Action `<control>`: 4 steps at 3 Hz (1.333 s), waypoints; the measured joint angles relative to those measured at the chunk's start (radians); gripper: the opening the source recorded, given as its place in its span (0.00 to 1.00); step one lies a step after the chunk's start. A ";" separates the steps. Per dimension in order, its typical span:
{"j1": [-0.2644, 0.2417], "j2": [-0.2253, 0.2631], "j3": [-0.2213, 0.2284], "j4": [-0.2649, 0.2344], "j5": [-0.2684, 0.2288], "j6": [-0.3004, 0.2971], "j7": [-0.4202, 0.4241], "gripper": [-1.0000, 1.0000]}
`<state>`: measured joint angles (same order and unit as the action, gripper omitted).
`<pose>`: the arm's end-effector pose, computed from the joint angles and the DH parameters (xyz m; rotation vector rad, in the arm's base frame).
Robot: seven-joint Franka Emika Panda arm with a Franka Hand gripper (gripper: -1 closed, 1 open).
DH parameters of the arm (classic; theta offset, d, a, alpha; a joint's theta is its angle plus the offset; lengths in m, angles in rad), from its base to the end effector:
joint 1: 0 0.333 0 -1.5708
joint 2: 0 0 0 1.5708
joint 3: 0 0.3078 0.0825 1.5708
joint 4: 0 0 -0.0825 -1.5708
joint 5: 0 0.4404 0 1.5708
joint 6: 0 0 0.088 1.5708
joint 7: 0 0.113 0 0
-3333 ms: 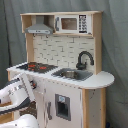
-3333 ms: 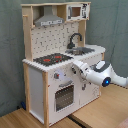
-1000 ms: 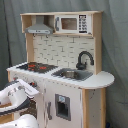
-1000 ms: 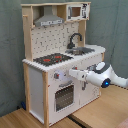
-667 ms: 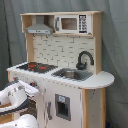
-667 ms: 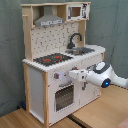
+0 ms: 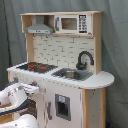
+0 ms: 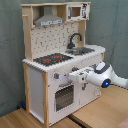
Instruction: Play with the kitchen
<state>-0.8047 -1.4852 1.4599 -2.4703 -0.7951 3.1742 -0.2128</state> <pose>0.4136 0.3543 0.3250 0.6376 1.4762 0.4596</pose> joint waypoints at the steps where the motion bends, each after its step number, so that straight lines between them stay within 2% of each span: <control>1: 0.003 0.002 0.002 0.000 0.003 -0.006 0.014 0.00; 2: 0.003 0.002 0.002 0.000 0.003 -0.006 0.017 1.00; 4: 0.006 0.003 0.002 0.002 0.006 -0.003 0.204 1.00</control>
<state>-0.7986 -1.4819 1.4615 -2.4682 -0.7892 3.1708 -0.0092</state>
